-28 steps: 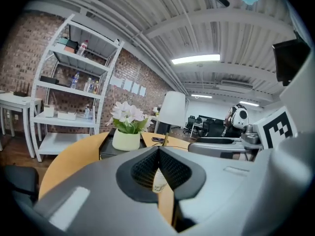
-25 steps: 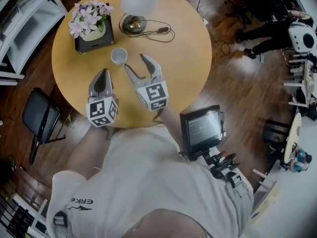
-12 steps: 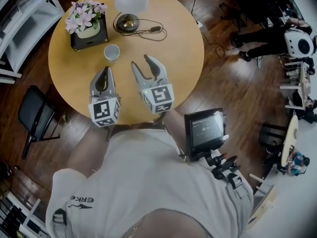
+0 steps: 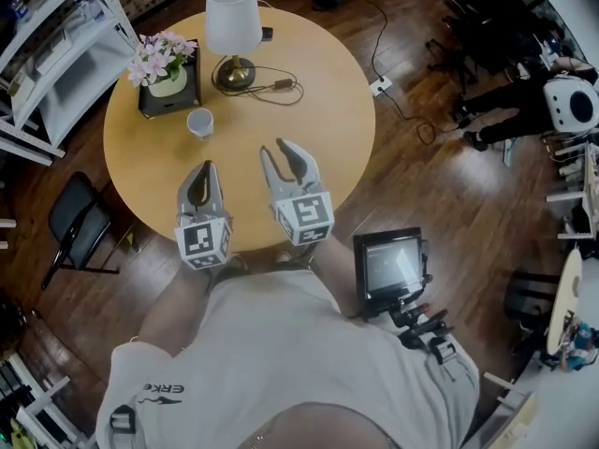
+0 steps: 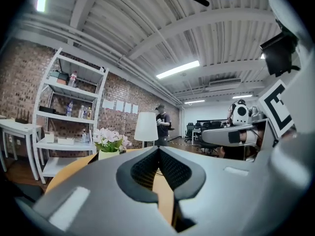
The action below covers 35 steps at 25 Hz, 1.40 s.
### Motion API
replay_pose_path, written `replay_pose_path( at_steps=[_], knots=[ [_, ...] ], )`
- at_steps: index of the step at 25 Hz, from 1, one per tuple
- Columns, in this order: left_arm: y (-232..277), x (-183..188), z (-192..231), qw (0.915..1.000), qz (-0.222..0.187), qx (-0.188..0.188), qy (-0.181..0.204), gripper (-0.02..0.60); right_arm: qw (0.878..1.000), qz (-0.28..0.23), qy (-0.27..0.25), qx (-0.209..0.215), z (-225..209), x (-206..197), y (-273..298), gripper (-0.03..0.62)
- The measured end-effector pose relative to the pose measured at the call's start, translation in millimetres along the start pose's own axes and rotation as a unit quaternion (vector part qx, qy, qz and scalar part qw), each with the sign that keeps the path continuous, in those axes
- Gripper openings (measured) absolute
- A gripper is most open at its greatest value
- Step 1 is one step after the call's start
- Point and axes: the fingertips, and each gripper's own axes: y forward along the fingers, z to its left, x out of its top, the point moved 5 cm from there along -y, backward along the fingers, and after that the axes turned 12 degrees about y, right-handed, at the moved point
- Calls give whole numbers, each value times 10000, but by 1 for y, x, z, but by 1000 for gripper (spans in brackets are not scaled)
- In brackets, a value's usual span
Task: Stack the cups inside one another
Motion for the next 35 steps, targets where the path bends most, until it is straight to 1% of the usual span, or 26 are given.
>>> replay_pose_path(
  at_steps=[3,7,9,13,16,21,26,30,35],
  knots=[
    [-14,11,-21,10000,-13,5,97,2,10000,-40,62,38,-10,8,-27,121],
    [-34,25,-41,9997,-7,170,187,2,9999,-49,79,107,-18,14,-63,94],
    [-40,29,-49,9996,7,218,166,2,9998,2,151,142,-23,14,-77,76],
    [-44,32,-63,9999,32,131,-11,2,9994,64,271,197,-31,11,-93,58],
    [-52,32,-69,10000,4,-7,-23,2,9994,31,327,133,-31,7,-105,46],
    [-61,39,-65,9998,-88,-137,-79,2,9991,18,424,-28,-25,8,-120,27],
    [-79,38,-54,9996,-125,-170,-172,2,9988,71,462,-112,-7,4,-128,14],
    [-89,30,-43,9994,-78,-219,-237,2,9983,138,548,-141,7,-5,-130,14],
    [-96,22,-37,9990,-63,-322,-311,2,9985,173,511,-53,24,-10,-129,14]
  ],
)
